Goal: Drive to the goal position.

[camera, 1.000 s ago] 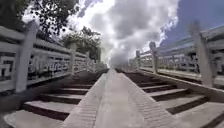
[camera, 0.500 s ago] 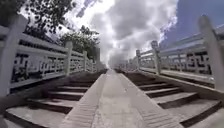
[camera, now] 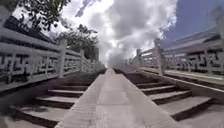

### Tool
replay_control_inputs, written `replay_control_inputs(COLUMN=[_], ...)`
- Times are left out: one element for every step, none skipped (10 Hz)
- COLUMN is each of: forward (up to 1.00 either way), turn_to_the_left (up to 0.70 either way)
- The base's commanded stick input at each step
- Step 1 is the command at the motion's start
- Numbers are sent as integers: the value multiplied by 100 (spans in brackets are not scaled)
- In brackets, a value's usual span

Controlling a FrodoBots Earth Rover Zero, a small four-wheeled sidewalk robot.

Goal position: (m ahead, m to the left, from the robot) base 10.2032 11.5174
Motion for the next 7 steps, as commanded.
replay_control_inputs(forward=[70,70,70,70,70,70,70], turn_to_the_left=[0,0,0,0,0,0,0])
